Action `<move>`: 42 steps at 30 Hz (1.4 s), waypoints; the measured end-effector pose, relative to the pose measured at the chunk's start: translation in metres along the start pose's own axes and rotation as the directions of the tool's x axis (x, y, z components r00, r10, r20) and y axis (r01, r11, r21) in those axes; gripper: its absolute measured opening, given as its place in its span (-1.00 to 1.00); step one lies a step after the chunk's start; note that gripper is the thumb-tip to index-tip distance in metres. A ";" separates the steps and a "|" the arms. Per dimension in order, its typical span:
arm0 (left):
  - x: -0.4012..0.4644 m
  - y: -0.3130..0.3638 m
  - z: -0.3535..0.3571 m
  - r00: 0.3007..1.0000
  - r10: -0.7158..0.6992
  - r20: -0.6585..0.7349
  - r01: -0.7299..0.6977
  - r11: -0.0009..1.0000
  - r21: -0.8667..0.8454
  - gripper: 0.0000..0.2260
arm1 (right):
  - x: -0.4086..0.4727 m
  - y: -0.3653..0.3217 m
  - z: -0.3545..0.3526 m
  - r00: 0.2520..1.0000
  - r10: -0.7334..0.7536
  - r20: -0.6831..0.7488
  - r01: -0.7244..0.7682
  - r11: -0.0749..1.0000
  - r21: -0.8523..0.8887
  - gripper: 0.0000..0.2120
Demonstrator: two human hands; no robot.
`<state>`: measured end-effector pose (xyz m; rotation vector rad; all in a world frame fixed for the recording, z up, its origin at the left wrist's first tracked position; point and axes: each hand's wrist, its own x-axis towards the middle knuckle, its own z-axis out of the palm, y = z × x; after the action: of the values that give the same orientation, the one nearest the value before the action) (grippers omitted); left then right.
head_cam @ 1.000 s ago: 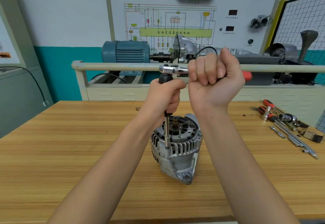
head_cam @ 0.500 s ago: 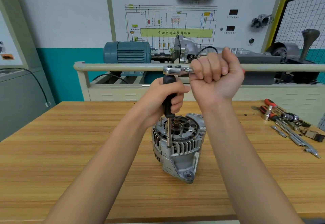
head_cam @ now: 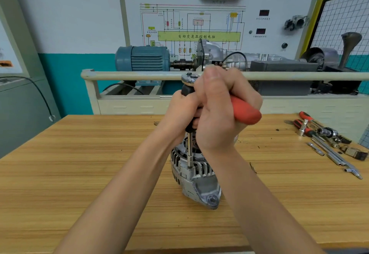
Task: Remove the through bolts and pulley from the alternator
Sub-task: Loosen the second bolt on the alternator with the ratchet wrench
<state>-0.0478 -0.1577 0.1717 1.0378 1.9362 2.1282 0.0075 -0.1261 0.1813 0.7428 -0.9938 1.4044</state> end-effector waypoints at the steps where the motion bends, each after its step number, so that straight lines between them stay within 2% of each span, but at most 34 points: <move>1: -0.001 -0.001 -0.003 1.000 0.008 0.027 -0.007 0.999 -0.033 -0.84 | 0.000 -0.001 -0.001 1.000 0.012 -0.002 -0.011 1.000 0.026 -0.65; 4: -0.001 0.000 -0.014 0.977 -0.054 0.206 0.090 0.981 -0.170 -0.80 | 0.013 0.001 -0.009 0.991 0.131 -0.014 -0.124 0.964 0.233 -0.63; 6: 0.000 -0.001 -0.020 0.956 -0.062 0.287 0.121 0.974 -0.193 -0.81 | 0.026 0.004 -0.019 0.955 0.298 -0.005 -0.272 0.879 0.392 -0.56; 9: 0.003 -0.004 -0.023 0.962 -0.037 0.271 0.099 0.971 -0.219 -0.81 | 0.043 0.011 -0.037 0.800 0.600 -0.008 -0.448 0.606 0.657 -0.53; 11: 0.003 -0.006 -0.018 0.971 -0.029 0.237 0.081 0.973 -0.216 -0.78 | 0.049 0.017 -0.046 0.708 0.706 -0.010 -0.434 0.446 0.782 -0.56; 12: 0.003 -0.007 -0.014 0.976 -0.033 0.216 0.082 0.972 -0.222 -0.74 | 0.051 0.018 -0.049 0.689 0.725 -0.017 -0.413 0.411 0.813 -0.57; 15: 0.005 -0.011 -0.004 0.982 -0.047 0.183 0.091 0.966 -0.243 -0.69 | 0.049 0.017 -0.050 0.706 0.706 -0.045 -0.384 0.436 0.814 -0.54; 17: 0.006 -0.012 -0.003 0.986 -0.035 0.163 0.074 0.968 -0.241 -0.68 | 0.045 0.012 -0.048 0.765 0.641 -0.062 -0.400 0.548 0.735 -0.48; 18: 0.006 -0.011 -0.003 0.989 -0.031 0.146 0.064 0.972 -0.228 -0.67 | 0.041 0.009 -0.044 0.812 0.581 -0.063 -0.404 0.637 0.657 -0.47; 19: 0.005 -0.010 -0.003 0.992 -0.031 0.123 0.056 0.977 -0.204 -0.66 | 0.035 0.006 -0.037 0.870 0.489 -0.065 -0.377 0.743 0.553 -0.49; 21: 0.003 -0.007 -0.001 0.998 -0.023 0.056 0.029 0.993 -0.115 -0.72 | 0.020 0.003 -0.021 0.968 0.234 -0.092 -0.202 0.941 0.272 -0.59; 23: 0.001 -0.005 0.002 1.000 0.014 -0.010 -0.014 1.000 0.025 -0.82 | 0.006 0.001 -0.006 0.998 0.022 -0.062 -0.021 0.999 0.027 -0.66; 25: -0.002 -0.004 0.002 0.998 0.061 -0.032 -0.058 0.995 0.085 -0.81 | -0.001 0.000 -0.001 0.999 -0.033 -0.019 0.032 0.998 -0.046 -0.67; 26: -0.003 -0.003 0.001 0.997 0.062 -0.037 -0.060 0.996 0.061 -0.80 | 0.001 0.000 -0.002 1.000 -0.025 -0.019 0.024 0.999 -0.030 -0.68; 28: -0.006 -0.002 -0.003 0.999 0.025 -0.042 -0.025 1.000 -0.017 -0.81 | 0.008 0.000 -0.008 0.998 0.054 -0.028 -0.051 0.992 0.115 -0.66; 30: -0.004 -0.003 -0.007 1.000 0.003 -0.007 -0.004 0.998 -0.057 -0.80 | 0.021 0.004 -0.019 0.979 0.203 0.006 -0.195 0.931 0.307 -0.57; 32: -0.002 -0.003 -0.009 0.999 0.016 0.035 -0.012 0.996 -0.090 -0.75 | 0.034 0.010 -0.030 0.918 0.396 0.029 -0.359 0.798 0.483 -0.52; 34: 0.000 -0.002 -0.010 0.995 0.018 0.094 -0.002 0.987 -0.159 -0.72 | 0.044 0.017 -0.042 0.804 0.595 0.025 -0.451 0.581 0.677 -0.55; 36: 0.001 0.000 -0.011 0.982 0.011 0.189 0.030 0.976 -0.214 -0.70 | 0.049 0.024 -0.052 0.699 0.713 0.043 -0.430 0.372 0.823 -0.58; 37: 0.002 0.000 -0.010 0.973 0.003 0.232 0.049 0.975 -0.218 -0.69 | 0.050 0.027 -0.055 0.670 0.740 0.049 -0.401 0.305 0.864 -0.58; 39: 0.003 0.000 -0.008 0.961 -0.018 0.276 0.079 0.974 -0.212 -0.66 | 0.050 0.027 -0.057 0.661 0.750 0.037 -0.375 0.288 0.881 -0.58; 42: 0.004 0.000 -0.008 0.968 -0.039 0.247 0.099 0.966 -0.237 -0.64 | 0.046 0.019 -0.052 0.733 0.681 -0.012 -0.402 0.446 0.800 -0.57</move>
<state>-0.0551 -0.1624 0.1731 1.1007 1.5296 2.0319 -0.0099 -0.0585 0.1971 0.7427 -0.3017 2.5386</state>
